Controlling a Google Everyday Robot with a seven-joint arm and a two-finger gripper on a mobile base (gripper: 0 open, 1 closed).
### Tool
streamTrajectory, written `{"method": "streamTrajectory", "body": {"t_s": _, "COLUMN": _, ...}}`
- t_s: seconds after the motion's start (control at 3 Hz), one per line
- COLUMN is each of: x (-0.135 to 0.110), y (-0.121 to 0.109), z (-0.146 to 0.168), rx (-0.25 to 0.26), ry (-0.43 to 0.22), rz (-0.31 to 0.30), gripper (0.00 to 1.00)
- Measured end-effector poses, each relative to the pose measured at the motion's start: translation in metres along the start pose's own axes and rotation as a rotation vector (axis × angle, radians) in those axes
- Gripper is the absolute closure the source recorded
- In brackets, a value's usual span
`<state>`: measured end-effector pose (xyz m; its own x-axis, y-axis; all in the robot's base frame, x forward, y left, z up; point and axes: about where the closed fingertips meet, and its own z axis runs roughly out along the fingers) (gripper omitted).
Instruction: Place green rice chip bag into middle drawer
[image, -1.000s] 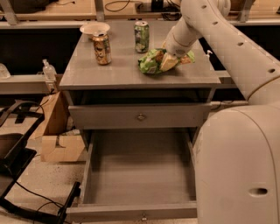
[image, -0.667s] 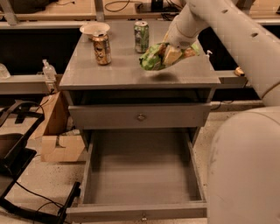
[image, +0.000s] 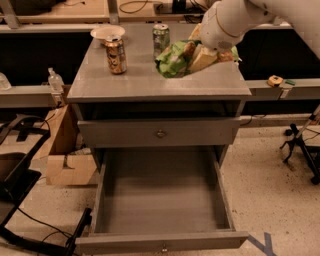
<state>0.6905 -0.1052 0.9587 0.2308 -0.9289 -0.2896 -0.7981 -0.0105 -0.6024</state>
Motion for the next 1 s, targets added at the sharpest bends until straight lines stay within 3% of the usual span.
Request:
{"method": "streamTrajectory", "body": {"t_s": 0.33, "x": -0.011, "y": 0.059, "z": 0.006, "rx": -0.038, "ry": -0.098, "rz": 0.092, "gripper": 1.00}}
{"method": "streamTrajectory", "body": {"t_s": 0.67, "x": -0.010, "y": 0.156, "z": 0.052, "rx": -0.169, "ry": -0.204, "rz": 0.316, "gripper": 1.00}}
{"method": "streamTrajectory", "body": {"t_s": 1.0, "x": -0.010, "y": 0.203, "z": 0.087, "rx": -0.250, "ry": -0.229, "rz": 0.421, "gripper": 1.00}}
